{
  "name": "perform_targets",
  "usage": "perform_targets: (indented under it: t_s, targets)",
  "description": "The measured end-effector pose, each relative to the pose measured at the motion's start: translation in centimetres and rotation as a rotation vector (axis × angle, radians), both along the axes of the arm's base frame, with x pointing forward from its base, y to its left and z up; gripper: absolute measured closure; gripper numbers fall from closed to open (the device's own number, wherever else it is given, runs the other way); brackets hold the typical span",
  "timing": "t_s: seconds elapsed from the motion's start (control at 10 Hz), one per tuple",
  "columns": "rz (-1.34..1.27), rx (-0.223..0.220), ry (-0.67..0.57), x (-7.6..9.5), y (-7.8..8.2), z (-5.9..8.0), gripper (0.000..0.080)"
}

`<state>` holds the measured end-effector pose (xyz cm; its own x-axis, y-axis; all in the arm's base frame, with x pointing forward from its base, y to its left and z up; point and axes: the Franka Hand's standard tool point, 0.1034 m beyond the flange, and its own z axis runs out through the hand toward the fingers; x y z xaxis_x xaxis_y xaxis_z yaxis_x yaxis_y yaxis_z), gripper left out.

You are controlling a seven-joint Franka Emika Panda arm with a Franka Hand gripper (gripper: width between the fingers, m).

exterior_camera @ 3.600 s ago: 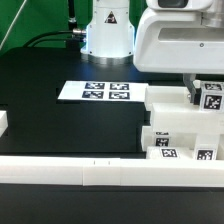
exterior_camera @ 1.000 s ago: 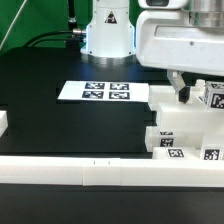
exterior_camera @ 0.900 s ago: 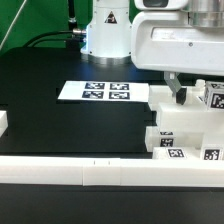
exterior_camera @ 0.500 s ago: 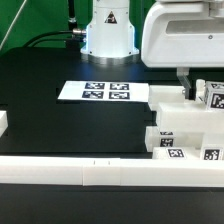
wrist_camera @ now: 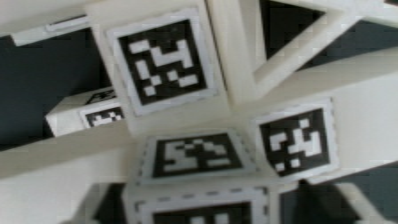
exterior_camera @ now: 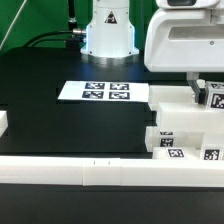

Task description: Assemble chair

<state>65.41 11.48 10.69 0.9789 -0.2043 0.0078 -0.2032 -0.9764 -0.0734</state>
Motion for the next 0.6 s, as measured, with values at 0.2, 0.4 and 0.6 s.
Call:
perform_targets:
  t_s: [0.2, 0.4, 0.6]
  targets:
    - [0.025, 0.000, -0.022, 0.37, -0.82, -0.07, 0.0518]
    - [-0.009, 0.001, -0.020, 0.38, -0.84, -0.06, 0.0518]
    - [-0.018, 0.002, -0.019, 0.38, -0.88, -0.07, 0.0518]
